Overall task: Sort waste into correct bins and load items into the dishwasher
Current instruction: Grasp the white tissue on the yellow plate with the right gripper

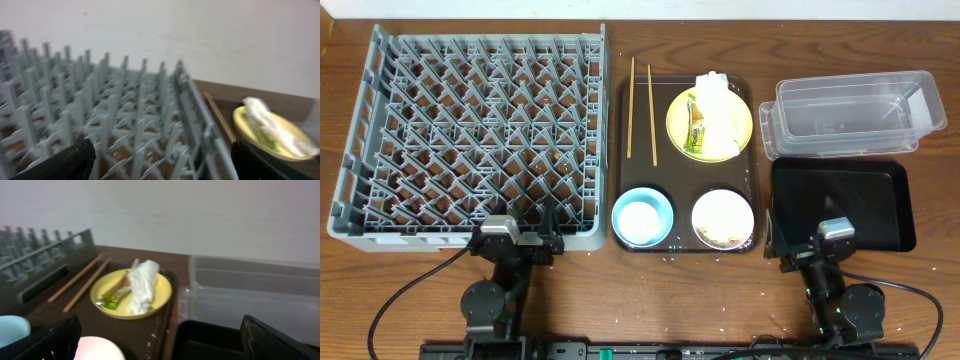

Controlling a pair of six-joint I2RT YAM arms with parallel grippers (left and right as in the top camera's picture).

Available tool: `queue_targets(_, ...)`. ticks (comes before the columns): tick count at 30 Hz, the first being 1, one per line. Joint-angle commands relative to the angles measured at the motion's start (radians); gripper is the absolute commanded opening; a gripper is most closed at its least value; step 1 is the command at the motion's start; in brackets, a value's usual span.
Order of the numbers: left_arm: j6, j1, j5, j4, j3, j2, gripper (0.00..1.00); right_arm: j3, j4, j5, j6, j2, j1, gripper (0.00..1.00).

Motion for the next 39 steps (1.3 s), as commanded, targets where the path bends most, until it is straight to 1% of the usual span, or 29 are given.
queue_targets(1, -0.043, -0.001, 0.074, -0.014, 0.048, 0.006, 0.88, 0.065, 0.001, -0.084, 0.011, 0.003, -0.018, 0.99)
queue_targets(4, -0.069, -0.001, 0.074, -0.090, 0.138, 0.058, 0.89, 0.173, -0.010, -0.084, 0.012, 0.068, -0.018, 0.99)
queue_targets(5, -0.069, -0.001, 0.074, -0.170, 0.243, 0.150, 0.88, 0.269, -0.040, -0.084, 0.012, 0.166, -0.018, 0.99)
queue_targets(7, -0.069, -0.001, 0.075, -0.240, 0.352, 0.251, 0.88, 0.358, -0.074, -0.094, 0.012, 0.285, -0.018, 0.99)
queue_targets(8, -0.069, -0.001, 0.094, -0.311, 0.476, 0.361, 0.88, 0.457, -0.118, -0.121, 0.011, 0.417, -0.017, 0.99)
queue_targets(9, -0.069, -0.001, 0.100, -0.338, 0.524, 0.403, 0.88, 0.530, -0.160, -0.143, 0.011, 0.507, -0.017, 0.99)
queue_targets(11, -0.069, -0.001, 0.116, -0.446, 0.687, 0.535, 0.88, 0.657, -0.240, -0.175, 0.011, 0.652, -0.017, 0.99)
queue_targets(12, -0.069, -0.001, 0.116, -0.518, 0.780, 0.606, 0.88, 0.749, -0.305, -0.187, 0.011, 0.751, -0.017, 0.99)
queue_targets(13, -0.069, -0.001, 0.117, -0.612, 0.897, 0.690, 0.88, 0.878, -0.404, -0.189, 0.011, 0.877, -0.015, 0.99)
queue_targets(16, -0.069, -0.001, 0.119, -0.738, 1.045, 0.802, 0.88, 1.083, -0.566, -0.189, 0.010, 1.072, 0.002, 0.99)
queue_targets(17, -0.069, -0.001, 0.119, -0.793, 1.115, 0.868, 0.88, 1.187, -0.629, -0.189, 0.010, 1.181, 0.013, 0.99)
queue_targets(18, -0.069, -0.001, 0.119, -0.801, 1.125, 0.886, 0.88, 1.224, -0.640, -0.188, 0.011, 1.227, 0.014, 0.99)
queue_targets(19, -0.069, -0.001, 0.128, -0.804, 1.126, 0.896, 0.88, 1.242, -0.635, -0.200, 0.014, 1.260, 0.014, 0.99)
queue_targets(22, -0.069, -0.001, 0.225, -0.814, 1.125, 0.909, 0.88, 1.251, -0.627, -0.250, 0.014, 1.337, 0.014, 0.99)
queue_targets(25, -0.069, -0.001, 0.231, -0.814, 1.125, 0.909, 0.88, 1.251, -0.552, -0.351, 0.015, 1.392, 0.024, 0.99)
queue_targets(27, -0.069, -0.001, 0.231, -0.817, 1.125, 0.909, 0.89, 1.251, -0.524, -0.348, 0.015, 1.428, 0.050, 0.99)
queue_targets(28, -0.069, -0.001, 0.231, -0.822, 1.125, 0.909, 0.88, 1.251, -0.518, -0.285, 0.024, 1.454, 0.074, 0.97)
queue_targets(29, -0.069, -0.001, 0.232, -0.824, 1.125, 0.909, 0.88, 1.251, -0.513, -0.154, 0.055, 1.493, 0.105, 0.95)
queue_targets(30, -0.069, -0.001, 0.232, -0.825, 1.125, 0.909, 0.88, 1.251, -0.498, 0.021, 0.098, 1.556, 0.140, 0.90)
queue_targets(31, -0.069, -0.001, 0.231, -0.825, 1.125, 0.909, 0.88, 1.251, -0.478, 0.086, 0.101, 1.601, 0.156, 0.88)
queue_targets(33, -0.069, -0.001, 0.231, -0.826, 1.124, 0.909, 0.88, 1.251, -0.406, 0.143, 0.101, 1.702, 0.172, 0.78)
queue_targets(34, -0.069, -0.001, 0.231, -0.826, 1.125, 0.909, 0.88, 1.251, -0.359, 0.162, 0.101, 1.756, 0.172, 0.80)
queue_targets(35, -0.069, -0.001, 0.231, -0.826, 1.125, 0.909, 0.88, 1.251, -0.347, 0.165, 0.101, 1.769, 0.172, 0.81)
queue_targets(39, -0.069, -0.001, 0.231, -0.826, 1.125, 0.909, 0.88, 1.251, -0.216, 0.176, 0.097, 1.913, 0.164, 0.68)
